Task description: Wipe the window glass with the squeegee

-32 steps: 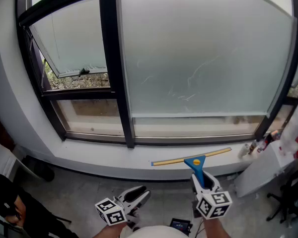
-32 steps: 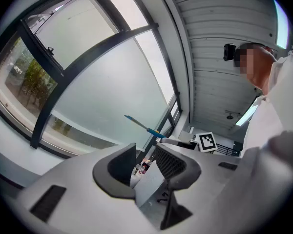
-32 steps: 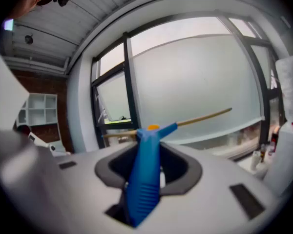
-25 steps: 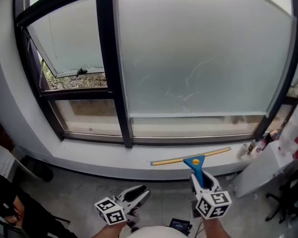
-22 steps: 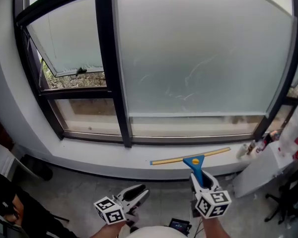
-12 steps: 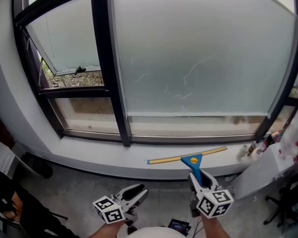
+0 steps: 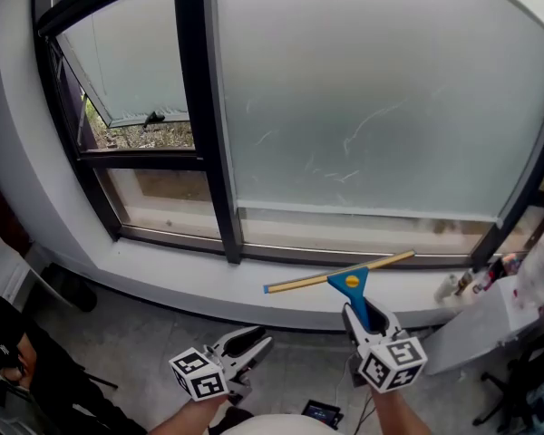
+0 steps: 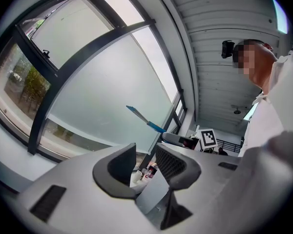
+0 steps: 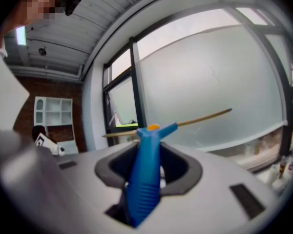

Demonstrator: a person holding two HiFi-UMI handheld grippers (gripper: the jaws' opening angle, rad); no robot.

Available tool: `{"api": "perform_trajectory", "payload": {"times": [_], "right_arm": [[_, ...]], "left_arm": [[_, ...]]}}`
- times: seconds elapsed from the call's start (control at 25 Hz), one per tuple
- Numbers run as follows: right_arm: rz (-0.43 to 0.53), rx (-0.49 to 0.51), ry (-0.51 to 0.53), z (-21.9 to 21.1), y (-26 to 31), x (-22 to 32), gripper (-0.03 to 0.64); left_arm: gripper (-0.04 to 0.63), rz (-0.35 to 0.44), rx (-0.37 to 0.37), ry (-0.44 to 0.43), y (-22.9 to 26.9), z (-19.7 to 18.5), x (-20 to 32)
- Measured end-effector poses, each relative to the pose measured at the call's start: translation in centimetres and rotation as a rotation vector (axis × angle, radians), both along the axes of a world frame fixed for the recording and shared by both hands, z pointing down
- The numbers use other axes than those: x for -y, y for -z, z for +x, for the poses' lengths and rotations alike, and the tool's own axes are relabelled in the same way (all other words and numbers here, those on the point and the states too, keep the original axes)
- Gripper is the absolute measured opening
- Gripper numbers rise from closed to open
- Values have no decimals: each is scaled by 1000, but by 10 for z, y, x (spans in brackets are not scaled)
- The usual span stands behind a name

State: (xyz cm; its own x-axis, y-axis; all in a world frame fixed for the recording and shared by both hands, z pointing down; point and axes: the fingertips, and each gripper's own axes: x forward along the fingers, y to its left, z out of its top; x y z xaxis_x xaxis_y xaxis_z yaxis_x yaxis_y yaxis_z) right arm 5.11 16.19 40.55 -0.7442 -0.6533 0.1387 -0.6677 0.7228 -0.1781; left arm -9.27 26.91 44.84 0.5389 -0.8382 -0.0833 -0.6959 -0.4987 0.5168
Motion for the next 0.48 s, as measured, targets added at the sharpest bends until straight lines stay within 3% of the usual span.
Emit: {"api": "perform_trajectory", "payload": {"times": [0.32,0.48], "right_arm": [[-10,2,3,-54,0,39,152],[10,33,-48,-88,8,71,152]], "left_arm": [[144,30,38,20,8,-44,37],[144,55,50,-10,14,-79,71]]}}
